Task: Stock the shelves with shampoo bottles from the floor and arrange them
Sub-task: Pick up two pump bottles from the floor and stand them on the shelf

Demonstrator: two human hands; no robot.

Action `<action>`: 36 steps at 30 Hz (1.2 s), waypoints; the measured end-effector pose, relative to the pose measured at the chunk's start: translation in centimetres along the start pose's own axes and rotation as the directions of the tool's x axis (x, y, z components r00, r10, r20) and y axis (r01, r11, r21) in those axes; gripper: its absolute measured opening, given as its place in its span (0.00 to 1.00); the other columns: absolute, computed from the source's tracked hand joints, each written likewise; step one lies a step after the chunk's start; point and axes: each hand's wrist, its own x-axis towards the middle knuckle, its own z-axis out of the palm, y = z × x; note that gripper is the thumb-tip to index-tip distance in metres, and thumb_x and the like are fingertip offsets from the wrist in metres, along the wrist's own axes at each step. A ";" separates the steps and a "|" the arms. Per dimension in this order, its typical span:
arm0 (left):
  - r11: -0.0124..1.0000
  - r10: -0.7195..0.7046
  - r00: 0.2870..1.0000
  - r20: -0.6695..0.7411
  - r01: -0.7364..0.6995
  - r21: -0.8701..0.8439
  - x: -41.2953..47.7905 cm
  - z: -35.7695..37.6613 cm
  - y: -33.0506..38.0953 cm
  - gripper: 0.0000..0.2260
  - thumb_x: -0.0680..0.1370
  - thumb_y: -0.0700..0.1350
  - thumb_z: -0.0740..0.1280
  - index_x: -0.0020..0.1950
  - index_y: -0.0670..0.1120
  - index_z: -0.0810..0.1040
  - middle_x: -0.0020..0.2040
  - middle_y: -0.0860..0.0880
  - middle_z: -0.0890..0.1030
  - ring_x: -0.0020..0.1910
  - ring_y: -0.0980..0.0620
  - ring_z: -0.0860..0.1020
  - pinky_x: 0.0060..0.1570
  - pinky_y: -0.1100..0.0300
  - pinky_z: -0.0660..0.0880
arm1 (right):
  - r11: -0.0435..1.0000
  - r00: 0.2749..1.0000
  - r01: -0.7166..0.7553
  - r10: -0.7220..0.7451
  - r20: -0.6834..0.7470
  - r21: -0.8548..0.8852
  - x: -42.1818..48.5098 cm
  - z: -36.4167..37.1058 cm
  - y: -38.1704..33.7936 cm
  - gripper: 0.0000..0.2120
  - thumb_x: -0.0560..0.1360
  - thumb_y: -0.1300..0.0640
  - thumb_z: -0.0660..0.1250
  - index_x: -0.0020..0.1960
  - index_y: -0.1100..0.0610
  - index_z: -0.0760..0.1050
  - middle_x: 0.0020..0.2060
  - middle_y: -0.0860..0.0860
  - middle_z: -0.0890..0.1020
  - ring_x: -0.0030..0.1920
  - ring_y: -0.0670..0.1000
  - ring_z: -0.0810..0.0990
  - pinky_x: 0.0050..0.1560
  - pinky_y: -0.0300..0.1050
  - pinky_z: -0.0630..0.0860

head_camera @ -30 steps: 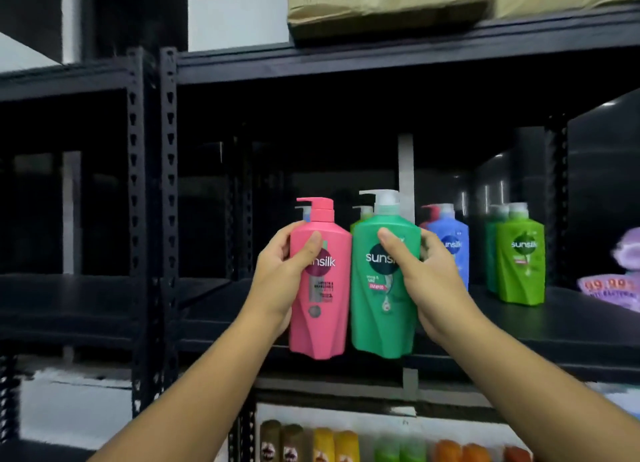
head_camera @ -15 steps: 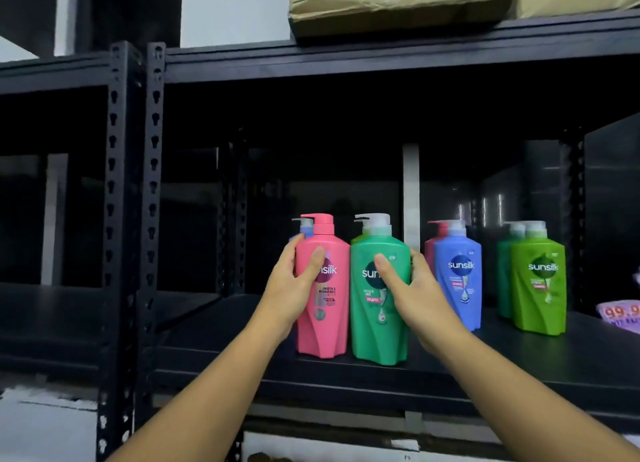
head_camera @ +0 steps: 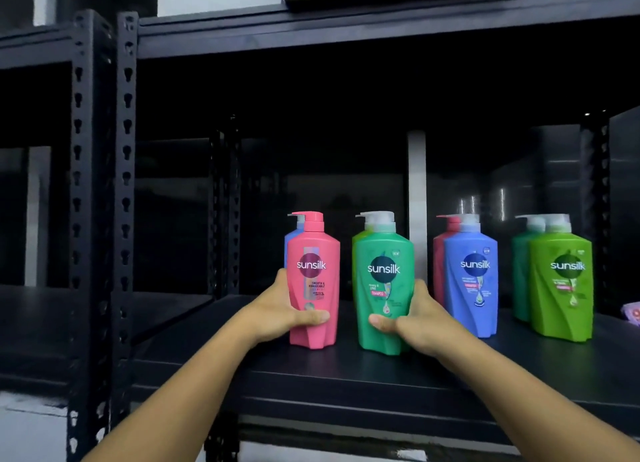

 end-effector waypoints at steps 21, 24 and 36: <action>0.987 -0.064 0.986 -0.154 0.085 0.139 3.9 -1.0 -5.4 0.35 0.76 0.49 0.77 0.77 0.52 0.61 0.60 0.59 0.79 0.56 0.65 0.77 0.54 0.68 0.70 | 0.999 0.999 -0.031 0.031 -0.016 -0.009 7.5 1.4 5.0 0.33 0.66 0.59 0.81 0.64 0.47 0.67 0.55 0.45 0.83 0.55 0.49 0.83 0.63 0.53 0.78; 0.983 -0.059 0.984 -0.168 0.087 0.164 3.8 -0.9 -5.4 0.33 0.76 0.51 0.76 0.75 0.53 0.62 0.58 0.59 0.78 0.52 0.67 0.75 0.46 0.74 0.68 | 0.998 0.999 -0.018 0.015 -0.047 -0.055 7.5 1.6 5.0 0.33 0.65 0.56 0.83 0.63 0.50 0.69 0.56 0.46 0.83 0.55 0.49 0.83 0.64 0.53 0.77; 0.979 -0.021 0.987 -0.159 0.053 0.198 3.6 -1.1 -5.9 0.36 0.73 0.44 0.78 0.76 0.56 0.63 0.60 0.57 0.80 0.57 0.59 0.79 0.53 0.67 0.73 | 0.985 0.991 0.027 -0.049 -0.127 -0.173 6.8 1.7 4.2 0.35 0.65 0.53 0.83 0.66 0.54 0.70 0.58 0.49 0.82 0.57 0.51 0.80 0.60 0.44 0.74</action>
